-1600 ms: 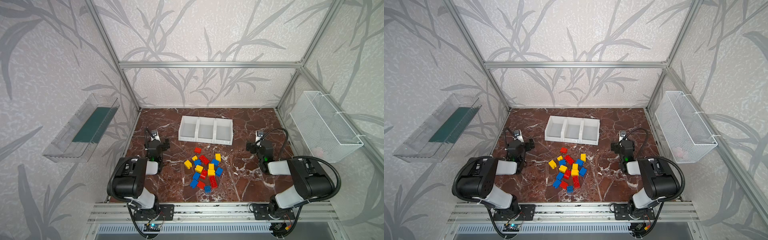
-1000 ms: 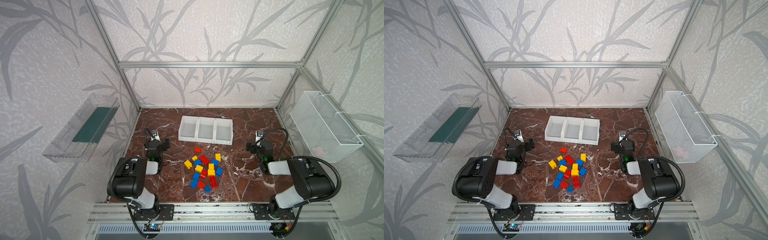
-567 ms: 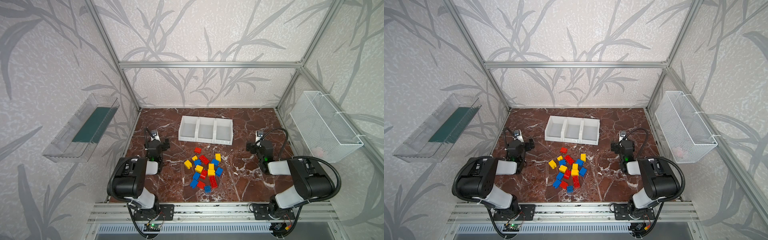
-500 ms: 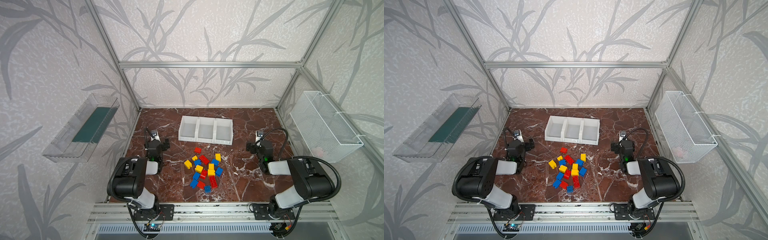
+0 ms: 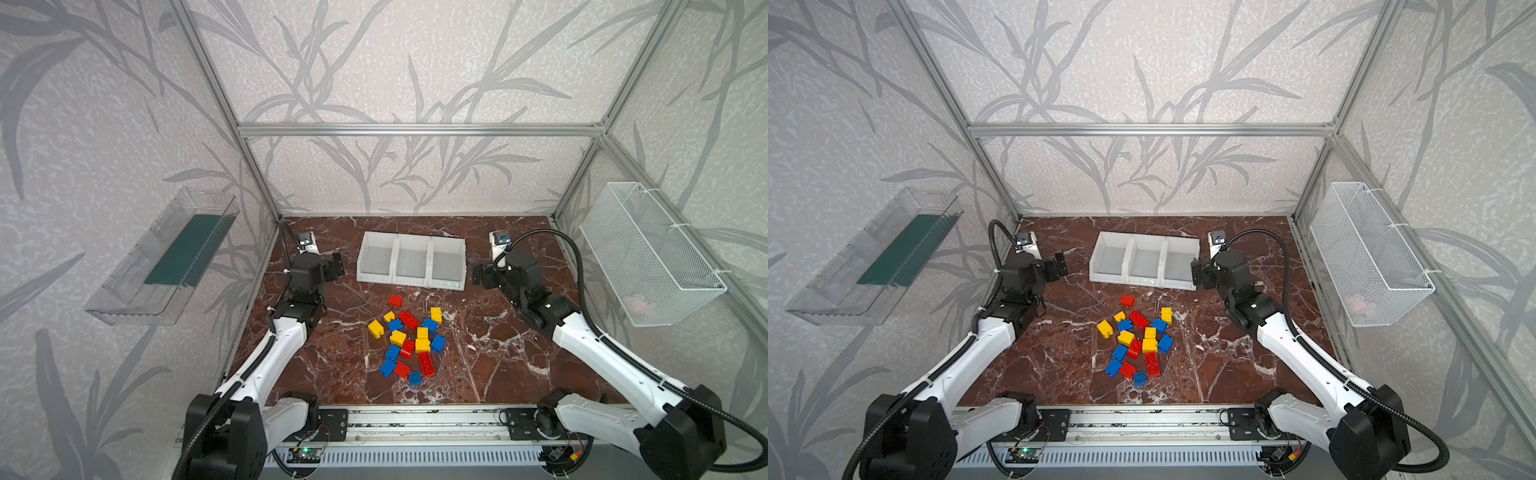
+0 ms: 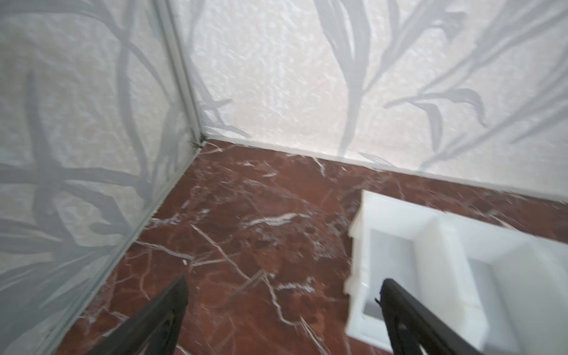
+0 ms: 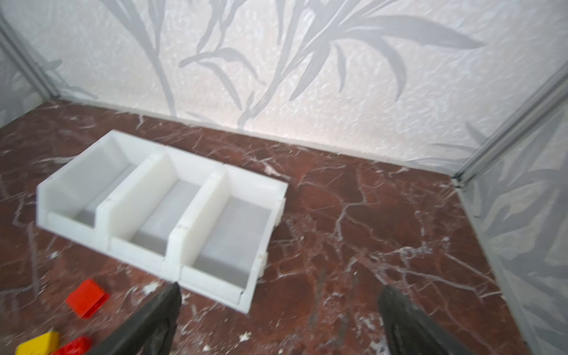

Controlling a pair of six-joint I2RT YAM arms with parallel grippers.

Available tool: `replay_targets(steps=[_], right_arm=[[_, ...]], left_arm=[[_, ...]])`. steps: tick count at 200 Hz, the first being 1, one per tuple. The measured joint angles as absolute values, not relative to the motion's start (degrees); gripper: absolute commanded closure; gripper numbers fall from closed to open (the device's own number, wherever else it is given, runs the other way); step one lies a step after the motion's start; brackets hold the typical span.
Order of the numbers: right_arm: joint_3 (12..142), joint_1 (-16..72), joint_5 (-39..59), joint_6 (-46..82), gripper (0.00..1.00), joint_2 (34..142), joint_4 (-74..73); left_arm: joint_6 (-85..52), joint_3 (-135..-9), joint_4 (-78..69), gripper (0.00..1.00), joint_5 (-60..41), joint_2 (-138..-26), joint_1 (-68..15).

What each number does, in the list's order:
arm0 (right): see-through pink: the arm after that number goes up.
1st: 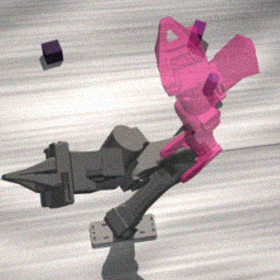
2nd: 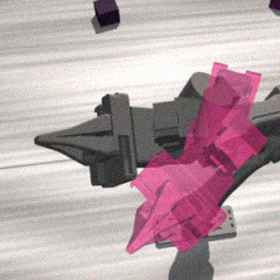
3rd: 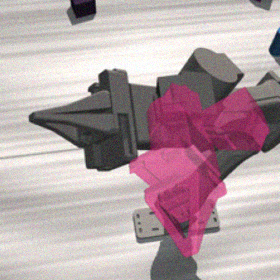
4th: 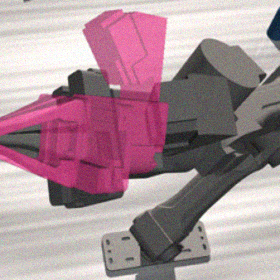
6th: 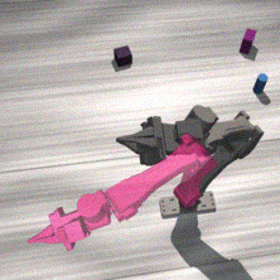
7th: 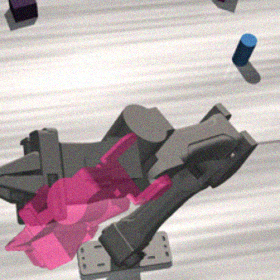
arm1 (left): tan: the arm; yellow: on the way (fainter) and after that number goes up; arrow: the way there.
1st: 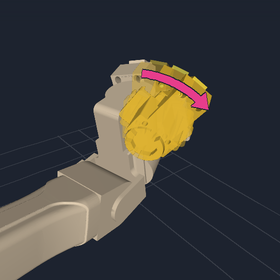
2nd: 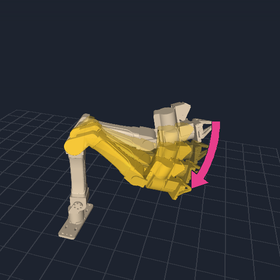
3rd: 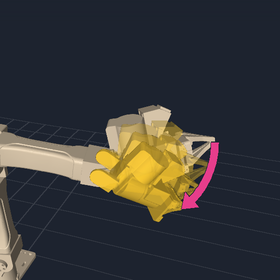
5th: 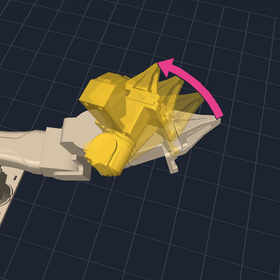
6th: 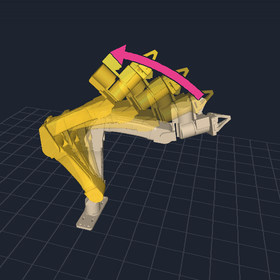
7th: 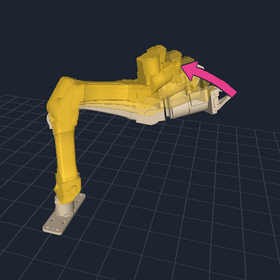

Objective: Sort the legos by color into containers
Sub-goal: 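Grasp a yellow brick with the right gripper while the left arm approaches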

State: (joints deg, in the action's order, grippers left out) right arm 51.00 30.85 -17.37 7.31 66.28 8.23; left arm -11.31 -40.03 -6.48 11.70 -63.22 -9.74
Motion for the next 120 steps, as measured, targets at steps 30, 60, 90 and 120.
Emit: replay_targets(steps=[30, 60, 90, 120], right_arm=[[53.32, 38.61, -16.38, 16.75, 0.07, 75.13, 18.41], [55.0, 44.4, -15.25, 24.05, 0.13, 85.36, 23.77], [60.55, 45.98, -14.15, 27.9, 0.19, 93.8, 26.52], [65.34, 46.19, -14.28, 30.5, 0.26, 97.71, 27.83]], left_arm=[[-14.2, -39.79, 1.89, 0.01, 7.79, -62.63, -14.13], [-17.5, -37.39, 5.37, 0.01, 5.54, -61.45, -16.27], [-19.84, -34.52, 6.11, 0.01, 4.1, -60.47, -17.91], [-21.58, -33.19, 6.48, 0.01, 2.76, -60.29, -18.35]])
